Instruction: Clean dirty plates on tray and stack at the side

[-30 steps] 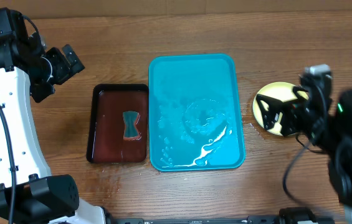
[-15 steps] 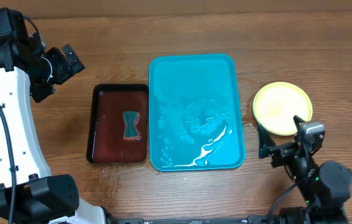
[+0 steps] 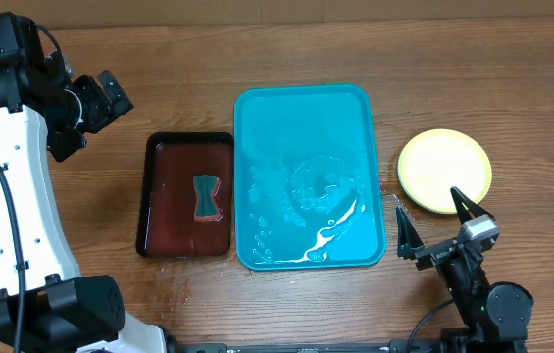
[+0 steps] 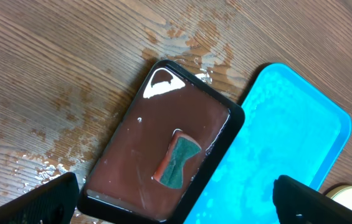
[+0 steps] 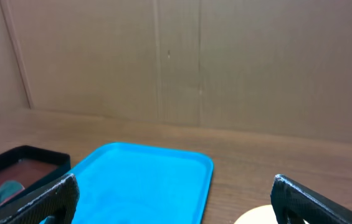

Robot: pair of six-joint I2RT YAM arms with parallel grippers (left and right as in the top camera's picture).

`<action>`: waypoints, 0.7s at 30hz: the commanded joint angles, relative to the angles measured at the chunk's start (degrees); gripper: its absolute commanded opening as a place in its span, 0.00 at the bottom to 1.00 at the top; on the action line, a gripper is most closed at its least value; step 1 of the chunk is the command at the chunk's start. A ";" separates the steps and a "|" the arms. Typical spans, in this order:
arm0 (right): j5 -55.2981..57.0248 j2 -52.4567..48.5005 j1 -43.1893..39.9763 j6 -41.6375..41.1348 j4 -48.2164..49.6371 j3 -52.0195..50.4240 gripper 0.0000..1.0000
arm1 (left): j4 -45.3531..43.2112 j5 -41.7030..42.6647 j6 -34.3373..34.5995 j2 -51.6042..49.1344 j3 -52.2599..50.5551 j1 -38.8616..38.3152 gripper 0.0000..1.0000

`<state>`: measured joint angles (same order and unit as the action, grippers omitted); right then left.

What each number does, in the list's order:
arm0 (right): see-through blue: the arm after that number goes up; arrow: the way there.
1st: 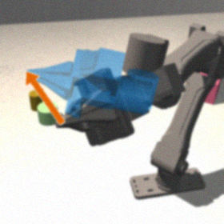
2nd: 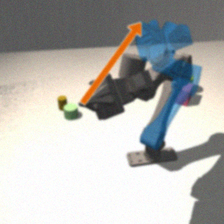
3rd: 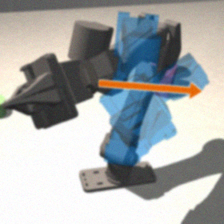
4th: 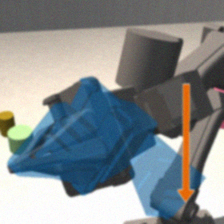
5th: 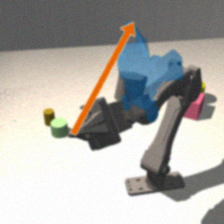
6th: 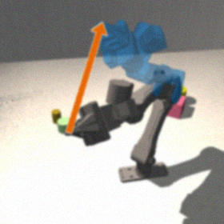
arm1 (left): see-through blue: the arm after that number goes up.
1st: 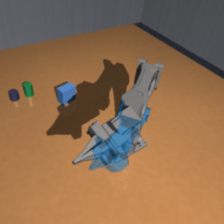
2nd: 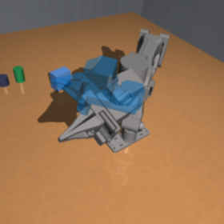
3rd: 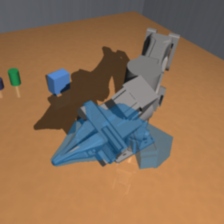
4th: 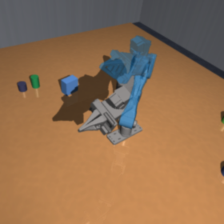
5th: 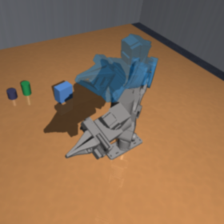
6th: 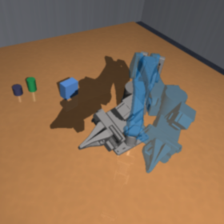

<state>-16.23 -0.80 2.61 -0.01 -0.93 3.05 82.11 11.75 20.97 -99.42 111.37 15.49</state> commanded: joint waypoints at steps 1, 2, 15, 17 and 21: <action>-0.33 0.68 -0.02 -0.15 1.09 -2.58 1.00 | -0.02 -0.31 -0.39 0.44 0.92 0.24 1.00; -0.39 0.68 0.02 -0.15 1.05 -2.62 1.00 | -0.02 -0.33 -0.39 0.44 0.92 0.24 1.00; -0.37 0.52 0.31 -0.15 -2.34 -2.58 1.00 | -0.04 -0.33 -0.39 0.44 0.92 0.24 1.00; -0.37 0.52 0.31 -0.15 -2.34 -2.58 1.00 | -0.02 -0.33 -0.39 0.44 0.92 0.24 1.00; -0.37 0.50 0.31 -0.15 -2.34 -2.58 1.00 | -0.04 -0.33 -0.39 0.44 0.92 0.24 1.00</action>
<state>-16.32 -0.73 2.68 -0.01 -3.49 1.04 82.11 11.75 20.95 -99.42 111.37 15.49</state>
